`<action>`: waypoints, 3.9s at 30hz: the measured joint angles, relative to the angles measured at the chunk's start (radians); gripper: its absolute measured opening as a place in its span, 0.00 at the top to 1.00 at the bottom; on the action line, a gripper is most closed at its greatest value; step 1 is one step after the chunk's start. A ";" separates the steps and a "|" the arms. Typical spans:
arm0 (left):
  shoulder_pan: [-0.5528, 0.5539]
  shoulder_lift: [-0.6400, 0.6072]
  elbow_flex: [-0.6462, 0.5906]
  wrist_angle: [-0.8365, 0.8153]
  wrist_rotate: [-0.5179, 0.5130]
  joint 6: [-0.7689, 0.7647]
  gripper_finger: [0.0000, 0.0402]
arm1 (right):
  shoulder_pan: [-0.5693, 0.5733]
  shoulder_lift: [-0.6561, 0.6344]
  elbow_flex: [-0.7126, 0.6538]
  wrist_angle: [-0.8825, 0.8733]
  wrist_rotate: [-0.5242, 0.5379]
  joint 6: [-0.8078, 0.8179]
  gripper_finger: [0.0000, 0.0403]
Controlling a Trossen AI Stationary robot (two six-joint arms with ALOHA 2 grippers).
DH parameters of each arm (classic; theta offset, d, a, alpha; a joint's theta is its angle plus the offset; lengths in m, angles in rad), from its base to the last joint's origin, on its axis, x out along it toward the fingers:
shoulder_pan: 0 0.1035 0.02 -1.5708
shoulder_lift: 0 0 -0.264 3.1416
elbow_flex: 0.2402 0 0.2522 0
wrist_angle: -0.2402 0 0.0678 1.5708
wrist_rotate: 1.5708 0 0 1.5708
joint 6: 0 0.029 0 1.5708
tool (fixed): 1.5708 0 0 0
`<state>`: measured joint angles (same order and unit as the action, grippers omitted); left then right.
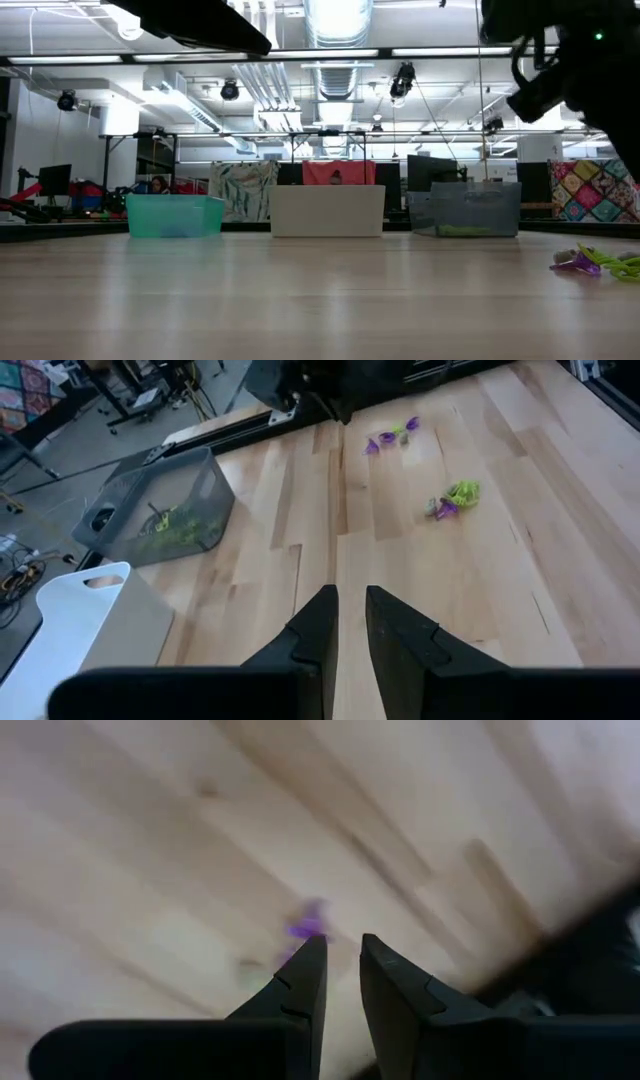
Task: Sort Halloween decoration
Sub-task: Put the purple witch hat toy into the green bin
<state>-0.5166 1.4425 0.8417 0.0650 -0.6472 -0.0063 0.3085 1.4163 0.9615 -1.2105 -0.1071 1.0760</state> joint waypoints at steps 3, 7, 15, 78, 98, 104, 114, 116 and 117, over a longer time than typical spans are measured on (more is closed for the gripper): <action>0.002 0.000 0.000 0.000 0.000 0.003 0.90 | 0.018 0.035 -0.004 -0.034 0.004 0.007 0.86; 0.003 0.000 0.000 -0.001 0.000 0.003 0.90 | 0.040 0.074 -0.006 0.019 0.003 -0.011 0.84; 0.003 0.000 0.000 -0.006 0.000 0.002 0.90 | 0.045 0.108 -0.009 0.046 0.001 -0.002 0.75; 0.004 0.043 0.000 -0.005 0.000 -0.010 0.90 | 0.049 0.120 -0.177 0.284 -0.037 0.032 0.68; 0.004 0.043 0.000 -0.005 0.000 -0.010 0.90 | 0.050 0.107 -0.181 0.333 -0.020 0.026 0.98; 0.004 0.042 -0.001 0.000 0.000 0.006 0.90 | 0.047 0.052 -0.183 0.349 0.066 0.032 0.98; -0.004 0.006 -0.001 0.000 -0.089 0.013 0.90 | 0.039 -0.038 -0.183 0.506 0.213 0.005 0.98; -0.009 -0.009 -0.001 -0.010 -0.091 0.016 0.90 | 0.027 -0.046 -0.183 0.609 0.251 -0.029 0.98; -0.014 -0.019 -0.001 -0.013 -0.101 0.018 0.90 | 0.016 -0.047 -0.182 0.669 0.269 -0.058 0.98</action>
<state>-0.5305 1.4237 0.8410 0.0516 -0.7478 0.0121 0.3243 1.3697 0.7795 -0.5410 0.1621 1.0175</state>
